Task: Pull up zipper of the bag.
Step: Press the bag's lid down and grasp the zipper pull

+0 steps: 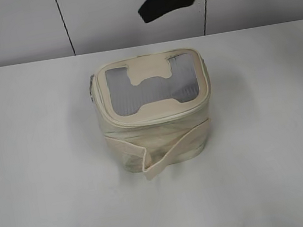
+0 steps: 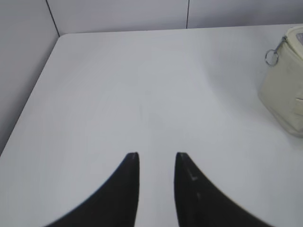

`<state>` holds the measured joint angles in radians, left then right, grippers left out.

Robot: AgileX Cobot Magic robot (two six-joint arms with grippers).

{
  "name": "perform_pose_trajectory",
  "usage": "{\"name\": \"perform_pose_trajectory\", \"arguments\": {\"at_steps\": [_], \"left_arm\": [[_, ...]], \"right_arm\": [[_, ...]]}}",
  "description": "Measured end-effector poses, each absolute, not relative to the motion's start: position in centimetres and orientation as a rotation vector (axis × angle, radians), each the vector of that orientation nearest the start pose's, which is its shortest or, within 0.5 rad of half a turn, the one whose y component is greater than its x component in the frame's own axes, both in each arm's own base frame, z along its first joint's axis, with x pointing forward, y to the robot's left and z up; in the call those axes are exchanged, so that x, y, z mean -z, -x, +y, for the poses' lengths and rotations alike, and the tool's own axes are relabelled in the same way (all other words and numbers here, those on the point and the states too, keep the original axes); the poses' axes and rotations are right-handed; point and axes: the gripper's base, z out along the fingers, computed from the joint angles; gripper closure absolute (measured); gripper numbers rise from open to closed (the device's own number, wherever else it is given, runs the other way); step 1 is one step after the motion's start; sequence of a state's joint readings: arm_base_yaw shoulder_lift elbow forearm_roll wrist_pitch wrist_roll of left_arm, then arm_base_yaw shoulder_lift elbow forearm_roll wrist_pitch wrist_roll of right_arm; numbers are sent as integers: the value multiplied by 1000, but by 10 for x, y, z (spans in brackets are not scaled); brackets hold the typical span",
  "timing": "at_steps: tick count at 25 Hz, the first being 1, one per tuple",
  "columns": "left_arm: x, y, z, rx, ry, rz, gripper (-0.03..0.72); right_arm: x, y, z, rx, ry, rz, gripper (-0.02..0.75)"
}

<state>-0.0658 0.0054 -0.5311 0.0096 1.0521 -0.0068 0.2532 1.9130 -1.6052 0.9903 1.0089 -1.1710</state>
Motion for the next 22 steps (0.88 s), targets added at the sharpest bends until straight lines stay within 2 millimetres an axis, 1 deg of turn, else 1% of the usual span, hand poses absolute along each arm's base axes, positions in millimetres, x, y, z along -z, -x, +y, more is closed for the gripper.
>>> {"name": "perform_pose_trajectory", "arguments": {"at_steps": [2,3,5,8,9,13,18,20,22], "left_arm": [[-287,4,1,34,-59,2028,491],[-287,3,0,46,-60,2037,491],[-287,-1,1,33,-60,2058,491],[-287,-5,0,44,-61,2084,486],[-287,-5,0,44,-62,2088,484],[-286,-6,0,32,-62,2091,479],[-286,-6,0,44,-62,2093,473],[-286,-6,0,28,-69,2092,472],[-288,-5,0,28,-69,2087,465]], "right_arm": [[-291,-405,188,-885,1205,1995,359],[-285,-412,197,-908,1238,2006,359],[-280,-422,213,-931,1306,2000,359],[-260,-437,230,-942,1350,2023,359],[-257,-440,235,-943,1351,2025,359],[-236,-449,243,-957,1356,2049,359],[-213,-454,245,-976,1355,2100,359],[-206,-455,245,-976,1357,2116,359],[-204,-455,244,-972,1358,2123,359]]}}
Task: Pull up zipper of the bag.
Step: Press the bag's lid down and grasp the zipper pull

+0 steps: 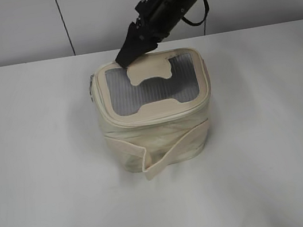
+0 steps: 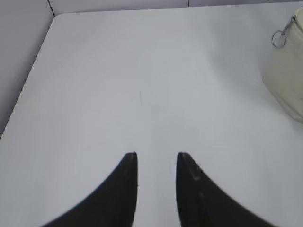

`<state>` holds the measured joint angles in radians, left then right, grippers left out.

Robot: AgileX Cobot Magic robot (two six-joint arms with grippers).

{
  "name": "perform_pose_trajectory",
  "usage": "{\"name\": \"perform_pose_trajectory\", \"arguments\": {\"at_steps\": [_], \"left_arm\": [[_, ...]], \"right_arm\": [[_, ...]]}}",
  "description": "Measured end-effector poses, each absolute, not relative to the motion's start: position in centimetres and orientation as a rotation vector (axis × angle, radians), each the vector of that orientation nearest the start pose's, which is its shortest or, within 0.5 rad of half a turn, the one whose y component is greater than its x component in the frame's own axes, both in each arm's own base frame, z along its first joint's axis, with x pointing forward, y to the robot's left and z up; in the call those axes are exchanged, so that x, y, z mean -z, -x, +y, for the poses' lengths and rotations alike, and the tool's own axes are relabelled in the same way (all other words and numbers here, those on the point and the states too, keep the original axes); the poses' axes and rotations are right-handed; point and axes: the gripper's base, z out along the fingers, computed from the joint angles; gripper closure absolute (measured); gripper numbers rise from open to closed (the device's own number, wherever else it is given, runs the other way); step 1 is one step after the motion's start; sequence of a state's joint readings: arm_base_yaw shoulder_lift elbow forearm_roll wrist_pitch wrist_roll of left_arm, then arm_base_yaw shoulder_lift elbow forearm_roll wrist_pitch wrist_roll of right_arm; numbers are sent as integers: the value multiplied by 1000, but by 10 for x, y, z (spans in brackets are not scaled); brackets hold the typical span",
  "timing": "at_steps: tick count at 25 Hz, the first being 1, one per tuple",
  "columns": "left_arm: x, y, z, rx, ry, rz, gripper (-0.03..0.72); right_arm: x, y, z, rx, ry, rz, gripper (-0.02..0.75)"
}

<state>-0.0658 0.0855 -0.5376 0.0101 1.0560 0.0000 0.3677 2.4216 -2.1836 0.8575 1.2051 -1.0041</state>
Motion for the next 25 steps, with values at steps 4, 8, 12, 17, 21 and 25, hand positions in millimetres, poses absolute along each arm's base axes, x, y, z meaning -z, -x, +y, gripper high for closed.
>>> {"name": "perform_pose_trajectory", "arguments": {"at_steps": [4,8,12,17,21,25], "left_arm": [[-300,-8,0,25,-74,2043,455],[-309,-31,-7,68,-140,2038,448],[-320,-71,-18,163,-203,1962,440],[-317,-136,-29,177,-324,1942,368],[-291,-197,-41,278,-423,2097,303],[-277,-246,-61,472,-605,2118,301]], "right_arm": [[-203,-455,243,-957,1367,2134,406],[-203,-455,243,-952,1380,2140,613],[-202,-454,243,-949,1385,2143,693],[-202,-454,243,-948,1384,2144,693],[-202,-454,243,-950,1383,2144,693],[-203,-454,243,-954,1380,2144,693]]}}
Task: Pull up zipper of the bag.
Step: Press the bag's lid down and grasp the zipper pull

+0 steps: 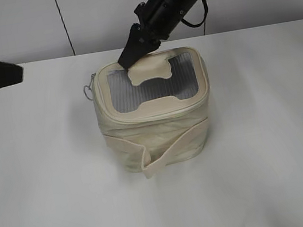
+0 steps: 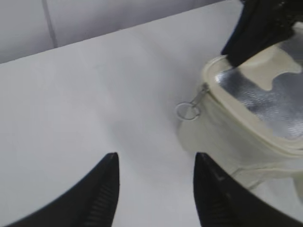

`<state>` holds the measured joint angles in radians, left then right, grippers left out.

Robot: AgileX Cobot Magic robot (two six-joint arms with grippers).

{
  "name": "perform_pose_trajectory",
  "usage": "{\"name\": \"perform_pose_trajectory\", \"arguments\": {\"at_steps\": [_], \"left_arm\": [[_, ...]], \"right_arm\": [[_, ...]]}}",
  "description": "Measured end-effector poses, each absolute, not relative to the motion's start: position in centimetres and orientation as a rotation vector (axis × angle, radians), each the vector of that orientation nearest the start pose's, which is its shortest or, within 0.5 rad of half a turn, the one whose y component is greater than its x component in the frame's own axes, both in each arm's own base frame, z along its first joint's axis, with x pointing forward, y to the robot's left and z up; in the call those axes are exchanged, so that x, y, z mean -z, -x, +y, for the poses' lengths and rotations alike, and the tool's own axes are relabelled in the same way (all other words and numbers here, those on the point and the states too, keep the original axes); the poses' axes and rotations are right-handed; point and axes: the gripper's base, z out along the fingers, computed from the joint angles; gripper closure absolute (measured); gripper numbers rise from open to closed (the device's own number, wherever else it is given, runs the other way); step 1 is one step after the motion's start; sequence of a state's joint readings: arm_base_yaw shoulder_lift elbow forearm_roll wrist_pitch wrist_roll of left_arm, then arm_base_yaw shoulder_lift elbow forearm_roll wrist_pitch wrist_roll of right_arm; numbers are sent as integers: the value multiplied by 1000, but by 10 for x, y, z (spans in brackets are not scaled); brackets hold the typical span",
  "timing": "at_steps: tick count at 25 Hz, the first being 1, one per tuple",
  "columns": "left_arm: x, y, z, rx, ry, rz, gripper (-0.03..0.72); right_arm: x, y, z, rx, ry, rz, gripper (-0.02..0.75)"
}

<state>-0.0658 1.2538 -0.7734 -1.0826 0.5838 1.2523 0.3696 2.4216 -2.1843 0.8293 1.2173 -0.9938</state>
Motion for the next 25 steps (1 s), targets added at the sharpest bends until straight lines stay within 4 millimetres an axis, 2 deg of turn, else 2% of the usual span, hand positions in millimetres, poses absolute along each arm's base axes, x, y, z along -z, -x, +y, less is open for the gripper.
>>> {"name": "perform_pose_trajectory", "arguments": {"at_steps": [3,6,12,16,25], "left_arm": [[-264,-281,-73,586,-764,2094,301],[-242,-312,-81,662,-925,2078,301],[-207,-351,-88,663,-1151,2004,301],[-194,-362,-91,633,-1266,1930,301],[-181,-363,-112,590,-1384,1853,288]], "right_arm": [[-203,-454,244,-956,1378,2145,694],[-203,-454,244,-956,1378,2145,694],[-203,-454,244,-958,1376,2144,694],[-203,-454,244,-960,1372,2148,694],[-203,-454,244,-963,1365,2153,696]]}}
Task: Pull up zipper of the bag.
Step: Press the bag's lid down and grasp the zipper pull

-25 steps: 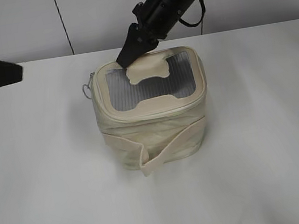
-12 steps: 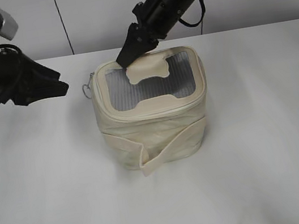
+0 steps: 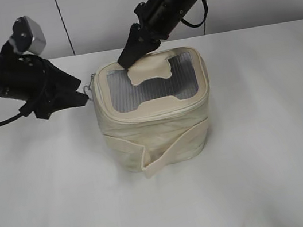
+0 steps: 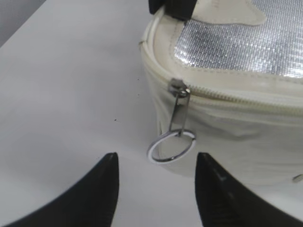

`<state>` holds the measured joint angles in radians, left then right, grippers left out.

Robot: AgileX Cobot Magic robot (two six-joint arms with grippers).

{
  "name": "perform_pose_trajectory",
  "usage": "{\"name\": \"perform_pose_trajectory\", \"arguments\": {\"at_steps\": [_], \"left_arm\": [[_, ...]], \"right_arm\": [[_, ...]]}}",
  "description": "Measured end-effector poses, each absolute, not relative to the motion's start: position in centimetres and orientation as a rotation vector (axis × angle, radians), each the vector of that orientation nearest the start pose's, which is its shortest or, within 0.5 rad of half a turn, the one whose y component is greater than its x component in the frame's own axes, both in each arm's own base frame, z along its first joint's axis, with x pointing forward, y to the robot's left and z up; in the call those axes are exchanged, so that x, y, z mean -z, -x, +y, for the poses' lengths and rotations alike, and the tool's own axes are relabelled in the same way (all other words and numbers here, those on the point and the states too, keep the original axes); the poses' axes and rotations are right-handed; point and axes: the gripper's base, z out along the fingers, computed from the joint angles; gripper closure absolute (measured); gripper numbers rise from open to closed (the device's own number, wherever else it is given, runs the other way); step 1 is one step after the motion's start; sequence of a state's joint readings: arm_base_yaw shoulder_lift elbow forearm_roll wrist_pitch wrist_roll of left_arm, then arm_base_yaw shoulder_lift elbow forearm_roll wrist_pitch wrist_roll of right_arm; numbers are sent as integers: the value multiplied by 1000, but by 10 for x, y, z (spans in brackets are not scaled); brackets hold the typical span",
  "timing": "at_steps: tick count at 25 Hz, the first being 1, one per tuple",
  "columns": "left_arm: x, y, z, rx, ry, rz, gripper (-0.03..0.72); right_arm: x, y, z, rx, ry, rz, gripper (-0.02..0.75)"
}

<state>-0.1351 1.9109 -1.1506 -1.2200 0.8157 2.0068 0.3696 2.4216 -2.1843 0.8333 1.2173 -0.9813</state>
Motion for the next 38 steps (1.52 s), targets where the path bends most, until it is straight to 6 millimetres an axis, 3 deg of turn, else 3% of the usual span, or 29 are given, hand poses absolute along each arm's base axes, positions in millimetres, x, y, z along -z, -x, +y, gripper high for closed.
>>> {"name": "perform_pose_trajectory", "arguments": {"at_steps": [5,15,17,21,23,28,38], "left_arm": [[-172,-365,-119,574,-1402,1862,283],[-174,-374,-131,535,-1442,1823,291],[-173,-373,-133,517,-1472,1818,346],[-172,-372,-135,509,-1497,1812,599],[-172,-371,-135,506,-1508,1809,675],[-171,-368,-132,497,-1538,1872,697],[-214,-345,-126,549,-1462,2046,697]], "right_arm": [[-203,-454,244,-964,1364,2153,696],[-203,-454,244,-965,1360,2158,696],[-203,-454,244,-965,1360,2158,696],[-203,-454,244,-965,1360,2158,696],[-203,-454,244,-966,1358,2160,696],[-203,-454,244,-968,1354,2164,696],[-203,-454,244,-995,1282,2228,696]]}}
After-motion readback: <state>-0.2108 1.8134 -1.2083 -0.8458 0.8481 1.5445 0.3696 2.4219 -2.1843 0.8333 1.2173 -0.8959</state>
